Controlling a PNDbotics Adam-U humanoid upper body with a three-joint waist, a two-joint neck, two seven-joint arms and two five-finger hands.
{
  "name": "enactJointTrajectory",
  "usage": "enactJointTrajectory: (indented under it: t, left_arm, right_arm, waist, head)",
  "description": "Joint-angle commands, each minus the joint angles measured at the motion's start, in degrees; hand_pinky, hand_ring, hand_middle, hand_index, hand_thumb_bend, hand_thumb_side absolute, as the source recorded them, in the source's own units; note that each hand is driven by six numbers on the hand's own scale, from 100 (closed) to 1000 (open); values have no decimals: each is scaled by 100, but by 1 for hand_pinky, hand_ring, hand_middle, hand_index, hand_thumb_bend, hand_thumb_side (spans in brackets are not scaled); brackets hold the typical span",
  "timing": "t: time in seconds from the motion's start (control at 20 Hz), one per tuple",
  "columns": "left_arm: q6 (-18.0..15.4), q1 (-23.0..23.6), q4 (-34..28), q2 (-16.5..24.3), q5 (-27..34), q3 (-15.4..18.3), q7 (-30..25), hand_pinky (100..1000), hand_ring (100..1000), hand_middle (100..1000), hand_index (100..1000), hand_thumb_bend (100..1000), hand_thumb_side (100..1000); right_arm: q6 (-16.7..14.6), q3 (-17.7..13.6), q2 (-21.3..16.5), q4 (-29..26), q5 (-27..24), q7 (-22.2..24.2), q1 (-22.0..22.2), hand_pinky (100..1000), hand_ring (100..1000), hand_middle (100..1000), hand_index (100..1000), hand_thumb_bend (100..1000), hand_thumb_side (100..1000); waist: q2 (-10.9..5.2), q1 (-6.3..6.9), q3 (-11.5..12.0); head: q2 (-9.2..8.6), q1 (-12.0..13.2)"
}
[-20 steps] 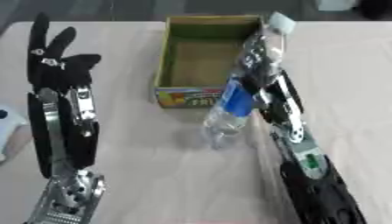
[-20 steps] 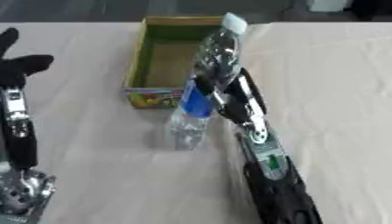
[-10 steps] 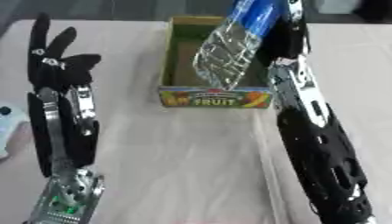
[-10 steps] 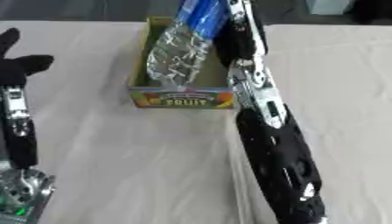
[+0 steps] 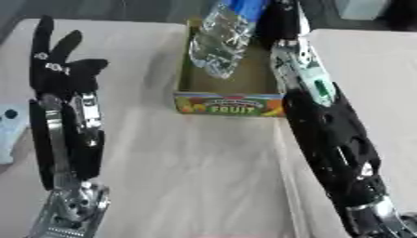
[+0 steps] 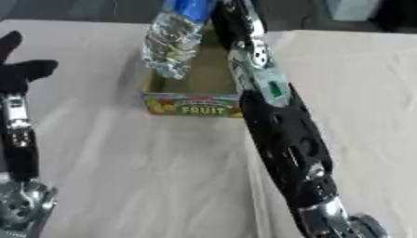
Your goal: Pick up objects on the table and place them in the box.
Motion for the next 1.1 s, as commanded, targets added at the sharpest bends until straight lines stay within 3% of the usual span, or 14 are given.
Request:
enactJointTrajectory:
  t: [0.05, 0.5, 1.1]
  left_arm:
    - [-14, -79, -98, 70, 26, -30, -27, 660, 649, 1000, 878, 103, 1000]
    - [-22, -64, -98, 62, 39, -56, -30, 658, 646, 1000, 877, 104, 1000]
    - [-15, -4, -98, 75, 61, -98, -60, 657, 643, 1000, 877, 102, 1000]
  right_arm:
    - [-224, -95, -147, 299, 249, 45, -266, 100, 167, 260, 534, 635, 614]
    - [-806, -236, -348, 1118, 993, 45, -610, 100, 188, 271, 534, 672, 607]
    - [-1628, -170, -607, 1816, 1877, 56, -1028, 100, 199, 276, 518, 731, 582]
  waist:
    - [-117, 0, 38]
    - [-95, -47, 95]
    - [-120, -48, 64]
  head:
    - [-116, -94]
    - [-224, -245]
    - [-295, -367]
